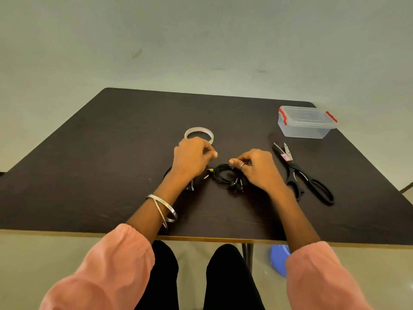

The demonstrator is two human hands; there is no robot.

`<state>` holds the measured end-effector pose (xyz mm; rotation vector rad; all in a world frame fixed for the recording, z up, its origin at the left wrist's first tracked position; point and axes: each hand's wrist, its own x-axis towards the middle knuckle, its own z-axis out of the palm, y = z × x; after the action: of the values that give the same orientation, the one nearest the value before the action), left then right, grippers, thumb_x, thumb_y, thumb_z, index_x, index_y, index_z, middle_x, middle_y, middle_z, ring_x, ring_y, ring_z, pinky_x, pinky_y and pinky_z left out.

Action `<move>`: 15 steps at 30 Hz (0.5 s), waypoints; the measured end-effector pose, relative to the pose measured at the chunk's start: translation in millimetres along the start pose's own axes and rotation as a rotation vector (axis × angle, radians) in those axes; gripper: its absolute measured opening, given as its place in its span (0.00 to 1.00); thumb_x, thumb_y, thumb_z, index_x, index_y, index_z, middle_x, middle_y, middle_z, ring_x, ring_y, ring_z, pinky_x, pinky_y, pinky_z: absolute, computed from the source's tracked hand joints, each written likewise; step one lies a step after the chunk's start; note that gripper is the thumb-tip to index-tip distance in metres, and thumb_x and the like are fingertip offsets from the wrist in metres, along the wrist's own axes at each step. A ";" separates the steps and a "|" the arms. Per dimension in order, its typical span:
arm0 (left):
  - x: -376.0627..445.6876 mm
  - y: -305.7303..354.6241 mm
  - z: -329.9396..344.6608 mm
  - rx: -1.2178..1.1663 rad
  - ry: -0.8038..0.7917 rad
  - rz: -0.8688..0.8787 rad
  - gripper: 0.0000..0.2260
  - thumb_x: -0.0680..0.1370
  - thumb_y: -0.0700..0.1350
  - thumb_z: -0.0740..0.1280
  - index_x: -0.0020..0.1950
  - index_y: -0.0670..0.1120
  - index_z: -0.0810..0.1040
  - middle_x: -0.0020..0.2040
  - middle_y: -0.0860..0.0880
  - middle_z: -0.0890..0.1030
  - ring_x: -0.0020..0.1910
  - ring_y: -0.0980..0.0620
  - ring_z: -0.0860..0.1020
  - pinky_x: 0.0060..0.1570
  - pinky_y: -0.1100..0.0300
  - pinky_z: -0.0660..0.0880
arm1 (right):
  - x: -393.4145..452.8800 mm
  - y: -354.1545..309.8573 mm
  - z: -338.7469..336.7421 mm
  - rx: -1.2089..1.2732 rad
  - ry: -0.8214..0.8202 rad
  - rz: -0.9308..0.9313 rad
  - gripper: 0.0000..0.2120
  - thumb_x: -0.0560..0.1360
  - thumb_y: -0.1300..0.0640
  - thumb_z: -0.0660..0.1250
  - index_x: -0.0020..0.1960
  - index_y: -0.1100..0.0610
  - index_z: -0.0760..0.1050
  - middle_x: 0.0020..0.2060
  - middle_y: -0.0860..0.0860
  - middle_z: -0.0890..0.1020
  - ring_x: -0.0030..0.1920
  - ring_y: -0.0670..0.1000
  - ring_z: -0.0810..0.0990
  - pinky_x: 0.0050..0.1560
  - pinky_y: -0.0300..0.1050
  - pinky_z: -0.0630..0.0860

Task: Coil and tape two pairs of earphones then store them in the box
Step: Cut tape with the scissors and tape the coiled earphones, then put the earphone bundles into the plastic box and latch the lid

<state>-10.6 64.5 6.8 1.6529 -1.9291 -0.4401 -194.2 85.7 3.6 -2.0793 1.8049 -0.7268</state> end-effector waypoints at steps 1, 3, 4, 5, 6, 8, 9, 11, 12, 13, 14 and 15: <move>4.1 -4.4 -1.8 0.004 0.038 0.004 0.06 0.76 0.48 0.68 0.51 0.52 0.84 0.49 0.48 0.84 0.55 0.45 0.77 0.57 0.47 0.73 | 1.2 0.6 -0.3 -0.006 0.041 0.006 0.15 0.76 0.48 0.67 0.45 0.60 0.83 0.34 0.55 0.80 0.36 0.50 0.74 0.37 0.41 0.67; 14.2 -11.9 -6.4 0.154 0.071 0.018 0.10 0.79 0.46 0.66 0.58 0.52 0.81 0.56 0.47 0.81 0.61 0.41 0.72 0.58 0.47 0.71 | 5.5 4.4 -2.5 0.010 0.155 0.030 0.17 0.77 0.49 0.67 0.39 0.63 0.80 0.29 0.56 0.77 0.33 0.54 0.73 0.37 0.43 0.67; 19.9 -15.6 -8.7 0.259 0.055 0.028 0.12 0.79 0.46 0.65 0.62 0.52 0.79 0.60 0.46 0.78 0.63 0.40 0.69 0.59 0.46 0.68 | 8.3 6.6 -4.6 0.011 0.198 0.049 0.17 0.77 0.50 0.67 0.39 0.63 0.80 0.29 0.55 0.77 0.34 0.56 0.74 0.38 0.44 0.67; 25.6 -18.5 -10.3 0.355 0.018 0.039 0.14 0.80 0.47 0.64 0.65 0.53 0.77 0.62 0.45 0.75 0.65 0.39 0.67 0.60 0.45 0.67 | 11.3 8.6 -7.1 0.000 0.226 0.072 0.15 0.77 0.52 0.67 0.40 0.63 0.80 0.31 0.55 0.78 0.36 0.56 0.76 0.40 0.44 0.69; 30.6 -20.1 -11.9 0.428 -0.022 0.056 0.16 0.79 0.48 0.65 0.67 0.53 0.75 0.63 0.45 0.74 0.66 0.39 0.65 0.61 0.45 0.65 | 14.0 10.4 -9.4 -0.027 0.247 0.094 0.13 0.77 0.53 0.67 0.42 0.62 0.81 0.35 0.56 0.81 0.40 0.57 0.78 0.43 0.45 0.72; 40.0 -22.0 -12.0 0.507 -0.067 0.100 0.15 0.78 0.49 0.66 0.65 0.55 0.77 0.62 0.46 0.74 0.66 0.41 0.65 0.61 0.46 0.64 | 16.2 13.2 -13.0 -0.146 0.298 0.162 0.10 0.76 0.53 0.67 0.48 0.59 0.81 0.45 0.57 0.83 0.50 0.59 0.79 0.52 0.51 0.73; 43.7 -21.4 -11.1 0.531 -0.068 0.125 0.13 0.77 0.49 0.67 0.62 0.55 0.80 0.60 0.46 0.75 0.65 0.42 0.66 0.60 0.47 0.64 | 14.8 14.6 -14.2 -0.234 0.328 0.219 0.10 0.77 0.52 0.67 0.51 0.58 0.80 0.50 0.57 0.81 0.55 0.60 0.76 0.56 0.54 0.70; 48.3 -17.3 -9.1 0.536 -0.052 0.163 0.10 0.77 0.49 0.68 0.56 0.55 0.83 0.56 0.47 0.78 0.62 0.43 0.68 0.58 0.49 0.64 | 8.4 18.7 -16.0 -0.397 0.339 0.373 0.15 0.76 0.49 0.67 0.59 0.57 0.76 0.58 0.58 0.76 0.63 0.61 0.70 0.61 0.58 0.64; 50.0 -14.0 -7.5 0.513 -0.048 0.171 0.09 0.77 0.50 0.68 0.55 0.55 0.83 0.55 0.48 0.80 0.61 0.44 0.69 0.57 0.50 0.64 | 3.8 21.2 -17.9 -0.445 0.319 0.454 0.19 0.76 0.47 0.67 0.61 0.57 0.74 0.61 0.60 0.74 0.65 0.63 0.67 0.63 0.61 0.62; 52.0 -11.2 -5.2 0.476 -0.045 0.177 0.08 0.76 0.50 0.68 0.54 0.55 0.83 0.53 0.48 0.81 0.60 0.44 0.69 0.57 0.50 0.64 | -0.4 24.9 -19.8 -0.465 0.286 0.530 0.22 0.75 0.46 0.67 0.63 0.58 0.72 0.63 0.61 0.72 0.67 0.64 0.66 0.65 0.64 0.59; 53.8 -6.6 -1.9 0.435 -0.049 0.184 0.08 0.76 0.51 0.68 0.54 0.55 0.84 0.52 0.49 0.81 0.60 0.44 0.69 0.56 0.50 0.64 | -4.3 29.4 -22.9 -0.472 0.258 0.592 0.24 0.75 0.45 0.67 0.65 0.58 0.70 0.65 0.62 0.72 0.68 0.65 0.65 0.66 0.66 0.57; 55.3 -0.3 1.6 0.400 -0.063 0.194 0.08 0.76 0.51 0.69 0.54 0.55 0.83 0.52 0.49 0.81 0.60 0.44 0.69 0.56 0.50 0.64 | -6.8 34.8 -26.2 -0.468 0.237 0.631 0.24 0.75 0.45 0.67 0.64 0.59 0.70 0.64 0.61 0.72 0.68 0.65 0.65 0.67 0.68 0.55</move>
<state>-16.1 10.2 16.2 1.6769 -2.3114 -0.0287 -238.0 89.1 5.7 -1.5139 2.7795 -0.4057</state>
